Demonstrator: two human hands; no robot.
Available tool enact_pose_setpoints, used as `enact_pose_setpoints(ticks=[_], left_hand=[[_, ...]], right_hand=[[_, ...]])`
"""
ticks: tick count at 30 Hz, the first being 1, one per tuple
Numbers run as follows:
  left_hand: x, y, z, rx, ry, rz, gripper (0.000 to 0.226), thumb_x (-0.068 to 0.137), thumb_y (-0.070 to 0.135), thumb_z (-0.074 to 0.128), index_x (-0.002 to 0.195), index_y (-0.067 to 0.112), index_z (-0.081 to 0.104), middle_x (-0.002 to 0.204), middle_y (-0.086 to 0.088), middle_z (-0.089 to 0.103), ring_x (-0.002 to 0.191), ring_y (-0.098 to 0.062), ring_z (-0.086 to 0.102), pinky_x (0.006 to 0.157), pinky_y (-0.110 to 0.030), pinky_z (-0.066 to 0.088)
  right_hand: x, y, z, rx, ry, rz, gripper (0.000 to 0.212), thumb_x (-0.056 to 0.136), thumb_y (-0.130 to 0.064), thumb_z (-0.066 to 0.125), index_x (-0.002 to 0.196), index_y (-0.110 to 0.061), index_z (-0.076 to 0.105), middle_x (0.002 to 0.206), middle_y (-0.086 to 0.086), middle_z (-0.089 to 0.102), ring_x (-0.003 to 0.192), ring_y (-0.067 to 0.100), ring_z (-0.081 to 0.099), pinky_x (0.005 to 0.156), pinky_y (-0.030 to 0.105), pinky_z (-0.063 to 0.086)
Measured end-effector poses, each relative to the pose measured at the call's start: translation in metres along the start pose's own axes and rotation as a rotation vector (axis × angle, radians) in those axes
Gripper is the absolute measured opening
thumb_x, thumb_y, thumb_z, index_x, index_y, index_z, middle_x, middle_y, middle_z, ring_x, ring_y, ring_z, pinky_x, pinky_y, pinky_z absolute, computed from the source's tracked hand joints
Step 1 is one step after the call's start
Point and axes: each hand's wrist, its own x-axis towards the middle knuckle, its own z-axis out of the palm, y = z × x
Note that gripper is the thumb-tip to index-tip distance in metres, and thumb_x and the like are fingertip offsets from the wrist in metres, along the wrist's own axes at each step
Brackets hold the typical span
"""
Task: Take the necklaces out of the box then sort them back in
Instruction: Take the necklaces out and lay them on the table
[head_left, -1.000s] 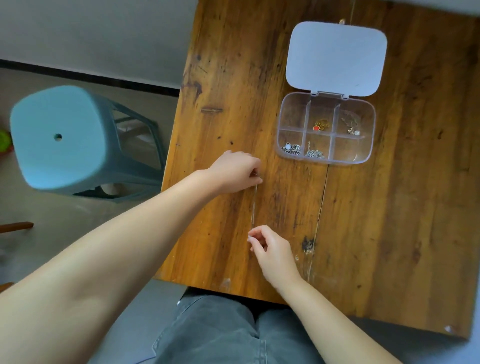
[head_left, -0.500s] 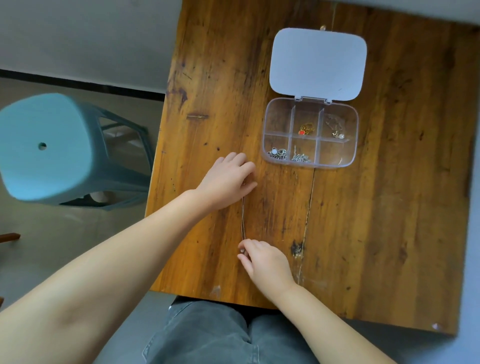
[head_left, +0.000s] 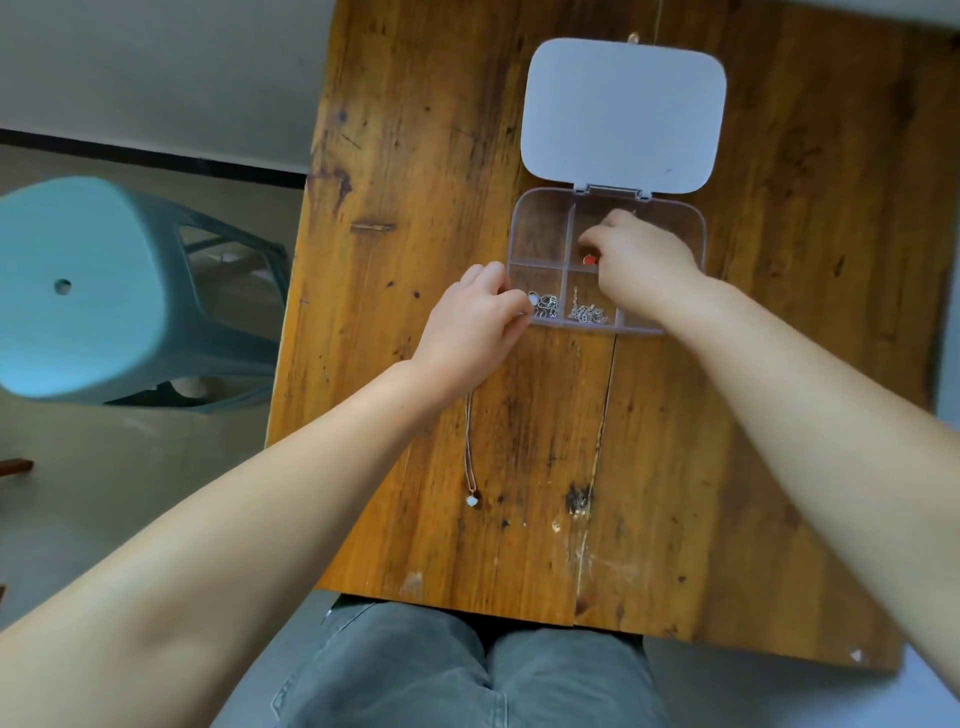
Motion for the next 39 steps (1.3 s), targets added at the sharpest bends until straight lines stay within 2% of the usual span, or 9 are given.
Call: enact_pose_setpoints(ticks=[3,9,12,16,20,22,25,29,39], left_hand=[[0.0,0.001,0.0,0.009,0.02,0.002,0.014,0.089,0.014,0.058,0.092,0.004,0.068,0.088,-0.017,0.056,0.084,-0.033,0.05,0.062,-0.041,0.046],[0.0,0.002,0.0,0.022,0.039,0.007,0.014,0.089,0.014,0.059,0.091,0.004,0.068,0.086,-0.016,0.056,0.082,-0.03,0.049,0.061,-0.034,0.037],[0.001,0.003,0.0,0.035,0.018,0.006,0.015,0.09,0.015,0.057,0.093,0.005,0.068,0.087,-0.015,0.056,0.083,-0.03,0.049,0.063,-0.034,0.037],[0.002,0.01,-0.004,0.007,0.02,-0.044,0.027,0.09,0.022,0.057,0.114,0.009,0.059,0.106,-0.013,0.057,0.099,-0.028,0.05,0.078,-0.036,0.043],[0.011,0.04,-0.021,-0.512,-0.109,-0.045,0.049,0.088,0.021,0.061,0.134,0.011,0.044,0.14,-0.007,0.046,0.131,-0.017,0.039,0.106,-0.03,0.034],[0.013,0.055,-0.027,-0.626,-0.215,-0.059,0.026,0.092,0.019,0.057,0.116,0.011,0.061,0.124,-0.005,0.061,0.117,-0.012,0.052,0.098,-0.028,0.042],[0.007,0.057,-0.027,-0.663,-0.295,-0.086,0.024,0.095,0.022,0.05,0.088,0.01,0.069,0.071,0.006,0.063,0.064,0.001,0.053,0.062,-0.014,0.041],[-0.009,0.034,-0.016,-0.611,-0.418,-0.164,0.023,0.095,0.023,0.049,0.084,0.017,0.068,0.078,0.008,0.067,0.069,0.003,0.057,0.067,-0.014,0.044],[-0.011,0.012,0.019,-0.125,-0.364,-0.092,0.018,0.092,0.013,0.051,0.098,0.013,0.068,0.103,-0.006,0.064,0.097,-0.023,0.057,0.08,-0.039,0.051]], right_hand=[[0.008,-0.003,-0.003,-0.13,-0.052,-0.076,0.031,0.089,-0.003,0.048,0.119,-0.005,0.055,0.111,0.015,0.053,0.075,0.029,0.051,0.048,0.028,0.032],[0.009,-0.006,-0.007,-0.09,-0.137,-0.038,0.019,0.092,-0.01,0.046,0.107,-0.005,0.058,0.099,0.014,0.055,0.081,0.03,0.054,0.062,0.034,0.044],[0.007,-0.002,-0.012,0.145,-0.082,0.011,0.019,0.093,-0.008,0.05,0.108,-0.007,0.062,0.109,0.014,0.062,0.092,0.027,0.059,0.078,0.036,0.051],[-0.021,-0.004,-0.032,0.501,0.094,-0.008,0.012,0.093,-0.02,0.056,0.1,-0.021,0.066,0.095,-0.004,0.063,0.083,0.008,0.056,0.066,0.013,0.041],[-0.071,-0.012,-0.051,1.012,0.111,-0.094,0.009,0.092,-0.02,0.058,0.097,-0.019,0.067,0.07,-0.009,0.059,0.06,-0.002,0.056,0.056,0.006,0.042],[-0.092,-0.013,-0.053,1.167,0.136,-0.098,0.01,0.094,-0.019,0.056,0.096,-0.016,0.066,0.062,-0.01,0.057,0.051,0.001,0.053,0.052,0.009,0.042],[-0.117,-0.007,-0.047,1.355,0.146,-0.029,0.01,0.093,-0.022,0.056,0.094,-0.023,0.066,0.064,-0.01,0.059,0.058,0.003,0.055,0.049,0.013,0.043],[-0.144,0.0,-0.018,1.665,0.047,0.036,0.01,0.089,-0.02,0.058,0.087,-0.025,0.067,0.073,-0.005,0.063,0.064,0.008,0.057,0.045,0.017,0.043],[-0.185,-0.066,0.103,1.25,-0.1,0.496,0.012,0.091,-0.015,0.059,0.089,-0.025,0.053,0.083,0.002,0.068,0.065,0.006,0.064,0.05,0.015,0.048]])
